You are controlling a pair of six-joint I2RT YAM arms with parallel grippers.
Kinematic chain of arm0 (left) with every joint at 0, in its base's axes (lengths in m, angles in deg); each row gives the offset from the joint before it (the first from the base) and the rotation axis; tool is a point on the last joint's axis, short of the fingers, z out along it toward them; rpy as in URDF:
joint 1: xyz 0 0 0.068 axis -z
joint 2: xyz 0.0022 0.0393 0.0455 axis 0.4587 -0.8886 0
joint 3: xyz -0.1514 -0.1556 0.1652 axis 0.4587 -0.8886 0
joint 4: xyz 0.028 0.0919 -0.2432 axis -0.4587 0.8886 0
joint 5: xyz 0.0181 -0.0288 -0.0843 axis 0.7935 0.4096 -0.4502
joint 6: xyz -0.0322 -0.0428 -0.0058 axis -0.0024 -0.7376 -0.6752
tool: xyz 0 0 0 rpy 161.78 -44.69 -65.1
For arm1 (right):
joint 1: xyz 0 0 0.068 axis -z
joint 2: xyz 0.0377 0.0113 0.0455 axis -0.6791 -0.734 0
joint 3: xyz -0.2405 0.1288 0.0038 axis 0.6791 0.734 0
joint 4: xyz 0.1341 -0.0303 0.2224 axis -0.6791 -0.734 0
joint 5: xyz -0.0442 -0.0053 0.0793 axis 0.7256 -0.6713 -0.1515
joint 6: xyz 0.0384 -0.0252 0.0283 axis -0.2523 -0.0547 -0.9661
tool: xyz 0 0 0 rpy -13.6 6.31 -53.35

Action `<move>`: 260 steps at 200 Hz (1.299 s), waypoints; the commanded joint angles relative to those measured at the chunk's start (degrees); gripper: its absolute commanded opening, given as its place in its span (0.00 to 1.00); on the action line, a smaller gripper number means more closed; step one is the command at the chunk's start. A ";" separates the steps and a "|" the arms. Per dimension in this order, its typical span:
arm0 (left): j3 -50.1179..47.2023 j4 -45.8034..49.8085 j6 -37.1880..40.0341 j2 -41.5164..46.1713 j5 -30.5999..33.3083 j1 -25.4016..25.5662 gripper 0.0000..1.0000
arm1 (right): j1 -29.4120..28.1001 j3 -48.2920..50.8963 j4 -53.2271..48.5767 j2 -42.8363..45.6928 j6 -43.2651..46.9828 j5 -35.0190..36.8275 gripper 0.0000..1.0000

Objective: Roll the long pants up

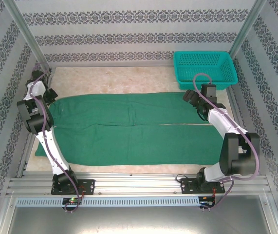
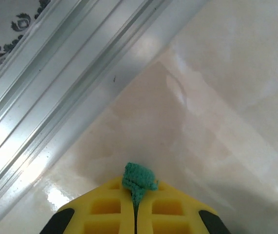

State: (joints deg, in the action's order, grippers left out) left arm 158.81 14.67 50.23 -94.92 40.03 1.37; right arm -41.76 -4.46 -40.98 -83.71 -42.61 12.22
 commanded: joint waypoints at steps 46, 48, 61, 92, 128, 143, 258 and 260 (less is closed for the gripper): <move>-7.95 0.04 1.77 1.81 -2.59 2.68 0.00 | 10.48 -21.32 -21.62 -16.63 -2.30 7.49 0.98; -7.96 0.07 1.77 1.83 -2.61 2.76 0.00 | 10.85 -21.58 -21.47 -17.09 -2.33 6.83 0.98; -8.29 -0.40 1.91 1.71 -3.45 2.98 0.00 | 12.45 -22.96 -21.37 -19.49 -2.31 4.14 0.95; -9.10 -1.10 2.15 1.70 -4.51 3.50 0.00 | 15.54 -24.21 -21.39 -23.82 -4.00 -0.71 0.85; -8.92 -1.24 2.44 1.57 -4.54 3.94 0.00 | 17.05 -27.14 -21.33 -28.65 -4.85 -3.42 0.84; -9.10 -1.36 2.61 1.69 -4.43 4.13 0.00 | 17.46 -30.02 -22.50 -31.43 -4.64 -3.33 0.82; -8.92 -1.14 3.01 1.34 -4.49 4.62 0.00 | 17.06 -46.50 -33.91 -42.81 0.42 1.21 0.79; -8.92 -1.14 3.01 1.36 -4.47 4.63 0.00 | 17.12 -46.82 -34.34 -43.02 0.55 1.22 0.79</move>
State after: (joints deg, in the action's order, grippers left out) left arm 151.95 9.71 52.00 -91.27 39.37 4.08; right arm -24.25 -47.65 -70.10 -124.77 -44.41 11.52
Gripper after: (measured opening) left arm 0.055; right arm 0.793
